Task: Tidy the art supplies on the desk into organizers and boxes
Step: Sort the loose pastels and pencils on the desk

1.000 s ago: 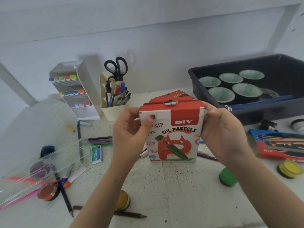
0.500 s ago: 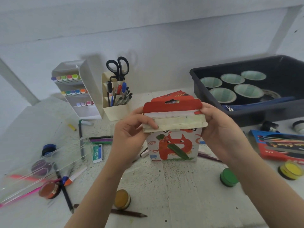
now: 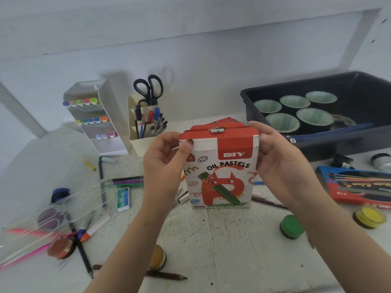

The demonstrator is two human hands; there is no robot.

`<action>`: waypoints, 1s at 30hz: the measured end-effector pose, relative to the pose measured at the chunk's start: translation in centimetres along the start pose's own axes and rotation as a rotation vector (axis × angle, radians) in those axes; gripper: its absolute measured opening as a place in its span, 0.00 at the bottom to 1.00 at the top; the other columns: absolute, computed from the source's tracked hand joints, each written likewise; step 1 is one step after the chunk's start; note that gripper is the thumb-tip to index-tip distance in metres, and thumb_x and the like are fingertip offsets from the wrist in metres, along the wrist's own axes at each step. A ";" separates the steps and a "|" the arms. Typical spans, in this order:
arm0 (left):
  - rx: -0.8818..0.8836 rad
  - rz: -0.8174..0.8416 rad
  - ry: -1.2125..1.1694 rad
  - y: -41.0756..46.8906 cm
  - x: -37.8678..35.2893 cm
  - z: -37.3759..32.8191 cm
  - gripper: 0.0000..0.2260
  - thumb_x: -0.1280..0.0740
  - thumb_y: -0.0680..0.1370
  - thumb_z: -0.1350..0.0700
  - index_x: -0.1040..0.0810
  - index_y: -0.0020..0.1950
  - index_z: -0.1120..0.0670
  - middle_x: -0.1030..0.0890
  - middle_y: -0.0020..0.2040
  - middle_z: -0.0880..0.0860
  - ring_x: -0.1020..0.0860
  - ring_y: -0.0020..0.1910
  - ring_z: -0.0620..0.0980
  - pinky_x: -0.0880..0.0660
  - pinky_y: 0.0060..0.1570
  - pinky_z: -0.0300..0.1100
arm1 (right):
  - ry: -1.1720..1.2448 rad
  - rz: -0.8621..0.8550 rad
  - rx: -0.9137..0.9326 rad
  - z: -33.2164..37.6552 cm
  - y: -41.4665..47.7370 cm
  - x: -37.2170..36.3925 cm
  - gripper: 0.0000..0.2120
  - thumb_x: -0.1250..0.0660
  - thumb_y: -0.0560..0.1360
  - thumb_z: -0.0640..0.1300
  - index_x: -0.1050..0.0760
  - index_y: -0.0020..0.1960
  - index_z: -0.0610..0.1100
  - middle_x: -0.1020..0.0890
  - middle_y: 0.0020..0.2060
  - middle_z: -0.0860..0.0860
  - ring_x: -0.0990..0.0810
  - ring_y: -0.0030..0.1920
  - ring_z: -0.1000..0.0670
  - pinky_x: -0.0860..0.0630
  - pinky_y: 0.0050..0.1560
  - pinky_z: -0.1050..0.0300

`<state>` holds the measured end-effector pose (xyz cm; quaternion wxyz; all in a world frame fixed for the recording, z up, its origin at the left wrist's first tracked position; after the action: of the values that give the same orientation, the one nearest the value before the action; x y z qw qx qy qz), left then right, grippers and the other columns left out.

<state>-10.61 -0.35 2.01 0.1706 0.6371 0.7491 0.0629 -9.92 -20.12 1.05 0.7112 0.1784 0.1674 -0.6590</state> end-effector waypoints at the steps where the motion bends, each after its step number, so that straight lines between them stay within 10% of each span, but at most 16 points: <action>1: 0.003 -0.005 -0.017 0.0 0.0 0.0 0.06 0.33 0.75 0.61 0.28 0.48 0.54 0.15 0.42 0.49 0.17 0.41 0.46 0.23 0.34 0.34 | 0.011 0.012 0.019 0.0 -0.1 -0.2 0.11 0.40 0.76 0.44 0.25 0.57 0.48 0.16 0.47 0.47 0.17 0.46 0.50 0.19 0.43 0.57; 16: -0.137 0.104 0.352 -0.2 0.1 -0.9 0.07 0.32 0.74 0.48 0.23 0.46 0.50 0.19 0.50 0.48 0.19 0.51 0.48 0.19 0.39 0.41 | -0.592 -0.043 0.403 0.8 -1.0 -1.2 0.12 0.37 0.69 0.55 0.24 0.50 0.52 0.19 0.49 0.58 0.19 0.50 0.59 0.21 0.41 0.66; 30: -0.153 0.213 0.308 -0.5 -0.4 -0.9 0.03 0.35 0.74 0.53 0.26 0.45 0.51 0.20 0.43 0.40 0.19 0.45 0.44 0.20 0.36 0.38 | -0.599 -0.072 0.439 0.4 -1.9 -1.3 0.12 0.38 0.71 0.55 0.27 0.49 0.49 0.19 0.47 0.56 0.18 0.49 0.57 0.20 0.42 0.62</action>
<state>-11.32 -0.73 2.80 0.0944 0.6808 0.6876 0.2340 -11.95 -19.26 1.95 0.6499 0.1199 -0.1870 -0.7268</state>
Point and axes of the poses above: each hand's wrist, its own y-axis towards the middle knuckle, its own x-axis out of the back of the hand, z = x × y, the point moved 5 cm from there along y, towards the middle knuckle
